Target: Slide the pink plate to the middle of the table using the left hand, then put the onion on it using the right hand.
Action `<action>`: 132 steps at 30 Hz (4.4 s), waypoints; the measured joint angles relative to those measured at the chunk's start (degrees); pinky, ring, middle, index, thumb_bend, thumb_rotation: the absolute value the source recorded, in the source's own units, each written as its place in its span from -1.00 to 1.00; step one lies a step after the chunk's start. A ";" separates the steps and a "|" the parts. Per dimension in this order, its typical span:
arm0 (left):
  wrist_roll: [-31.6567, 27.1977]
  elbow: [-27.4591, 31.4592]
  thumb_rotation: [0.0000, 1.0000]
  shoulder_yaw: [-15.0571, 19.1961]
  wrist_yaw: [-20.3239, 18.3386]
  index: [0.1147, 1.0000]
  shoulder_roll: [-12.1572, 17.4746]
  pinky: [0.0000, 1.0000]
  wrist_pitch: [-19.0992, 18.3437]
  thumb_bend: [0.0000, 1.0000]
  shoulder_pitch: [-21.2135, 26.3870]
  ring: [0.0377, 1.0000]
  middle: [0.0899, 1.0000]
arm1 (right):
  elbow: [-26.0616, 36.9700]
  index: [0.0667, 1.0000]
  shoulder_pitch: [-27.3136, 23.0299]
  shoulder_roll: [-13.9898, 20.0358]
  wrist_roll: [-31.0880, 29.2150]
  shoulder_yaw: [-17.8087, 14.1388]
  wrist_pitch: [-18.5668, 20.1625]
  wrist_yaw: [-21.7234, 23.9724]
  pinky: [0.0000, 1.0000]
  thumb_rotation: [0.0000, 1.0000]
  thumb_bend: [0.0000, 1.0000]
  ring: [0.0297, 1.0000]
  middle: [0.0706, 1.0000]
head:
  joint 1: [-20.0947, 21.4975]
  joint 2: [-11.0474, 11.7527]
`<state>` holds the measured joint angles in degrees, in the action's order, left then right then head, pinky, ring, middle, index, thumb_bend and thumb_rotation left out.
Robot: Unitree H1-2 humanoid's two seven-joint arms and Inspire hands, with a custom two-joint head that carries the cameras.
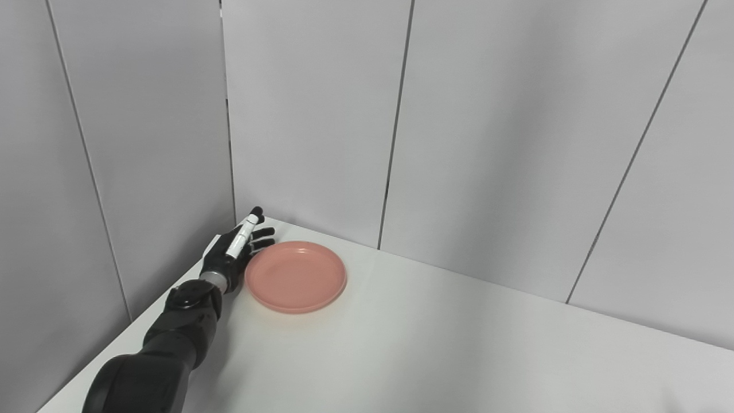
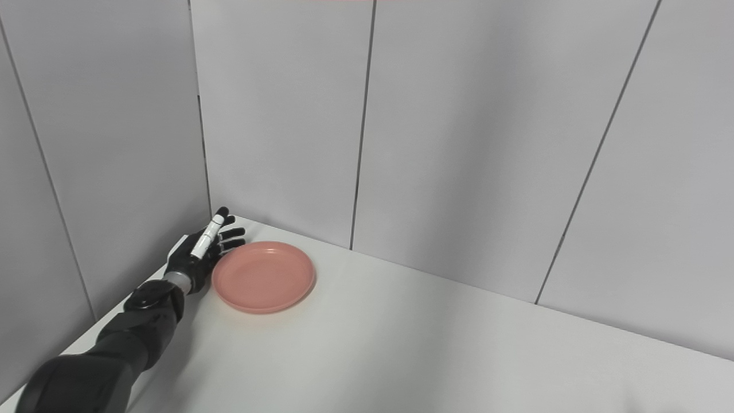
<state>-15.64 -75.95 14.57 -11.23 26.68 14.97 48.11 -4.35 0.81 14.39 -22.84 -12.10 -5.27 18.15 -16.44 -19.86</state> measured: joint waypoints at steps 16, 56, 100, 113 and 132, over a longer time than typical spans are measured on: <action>2.22 -1.42 0.51 -3.56 -1.26 0.50 -1.54 0.45 -0.02 0.66 2.12 0.46 0.42 | 1.76 0.91 1.55 -0.55 1.52 0.50 0.00 -0.61 1.00 0.64 0.49 0.97 0.89 | 0.70 -0.70; 5.62 45.93 0.63 -7.05 2.55 0.66 -15.00 0.71 -17.25 0.52 -19.58 0.66 0.63 | 3.62 0.83 2.88 -1.23 1.41 1.24 1.53 -0.40 0.92 0.56 0.65 0.91 0.86 | 2.99 -6.24; 5.03 74.90 0.58 -10.67 9.16 0.71 -27.20 0.69 -36.43 0.47 -34.02 0.67 0.69 | 12.20 0.70 6.13 -7.89 6.18 7.45 7.41 -8.16 0.68 0.29 0.86 0.77 0.72 | 17.75 -13.54; 6.01 74.98 0.59 -12.99 11.29 0.76 -30.99 0.80 -35.86 0.40 -34.78 0.75 0.76 | 12.30 0.69 5.81 -8.44 6.31 8.23 7.75 -8.61 0.68 0.25 0.87 0.75 0.71 | 18.81 -14.15; 5.91 76.96 0.55 -17.03 9.70 0.76 -29.84 0.85 -36.05 0.40 -36.67 0.75 0.75 | 13.30 0.68 5.73 -10.23 7.13 10.02 8.62 -10.48 0.66 0.26 0.85 0.76 0.72 | 21.27 -14.94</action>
<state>-9.73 1.00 -2.47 -1.53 -3.17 -21.08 11.44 8.95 6.54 4.16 -15.71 -2.08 3.35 7.67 4.83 -34.80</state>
